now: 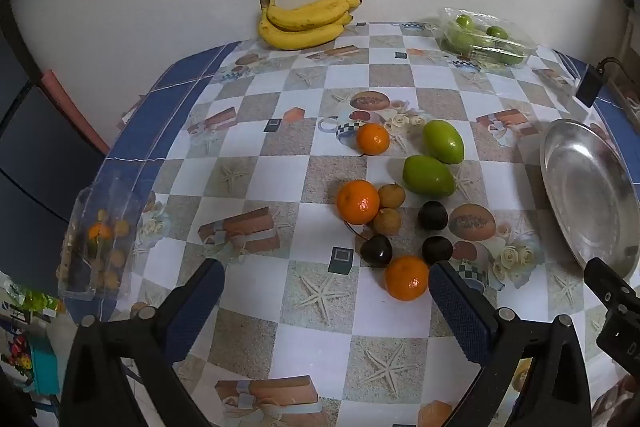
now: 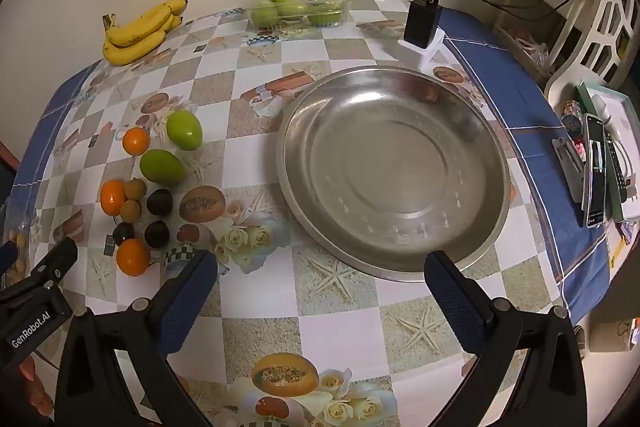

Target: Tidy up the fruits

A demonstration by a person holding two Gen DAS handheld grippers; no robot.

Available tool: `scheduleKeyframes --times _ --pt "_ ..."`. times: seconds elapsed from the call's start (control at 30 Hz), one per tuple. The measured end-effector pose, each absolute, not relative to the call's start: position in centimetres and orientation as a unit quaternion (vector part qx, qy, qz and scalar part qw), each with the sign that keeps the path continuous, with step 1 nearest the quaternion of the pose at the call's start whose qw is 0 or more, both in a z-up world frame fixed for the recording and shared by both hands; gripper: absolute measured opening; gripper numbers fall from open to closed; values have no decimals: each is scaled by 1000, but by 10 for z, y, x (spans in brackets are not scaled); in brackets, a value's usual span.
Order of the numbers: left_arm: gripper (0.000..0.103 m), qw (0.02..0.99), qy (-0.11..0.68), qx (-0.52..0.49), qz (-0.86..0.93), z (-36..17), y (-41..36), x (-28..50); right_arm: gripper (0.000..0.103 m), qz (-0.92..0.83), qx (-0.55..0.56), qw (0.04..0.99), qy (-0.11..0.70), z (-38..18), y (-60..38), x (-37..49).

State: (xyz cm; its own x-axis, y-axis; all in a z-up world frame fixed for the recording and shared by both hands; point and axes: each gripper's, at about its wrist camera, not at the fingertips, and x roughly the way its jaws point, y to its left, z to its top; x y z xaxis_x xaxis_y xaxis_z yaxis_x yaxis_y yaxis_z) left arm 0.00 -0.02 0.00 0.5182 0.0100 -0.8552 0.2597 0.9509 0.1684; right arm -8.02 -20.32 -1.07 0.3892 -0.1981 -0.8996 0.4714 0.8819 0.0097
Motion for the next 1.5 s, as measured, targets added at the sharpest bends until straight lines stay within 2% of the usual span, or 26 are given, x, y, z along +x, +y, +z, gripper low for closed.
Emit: scheduleKeyframes --times 0.47,1.5 --pt "103 858 487 136 -86 -2 -4 -2 103 -206 165 820 508 -15 -211 -84" --pt "103 856 492 137 -84 -4 -2 -1 103 -197 162 820 513 -16 -209 -81"
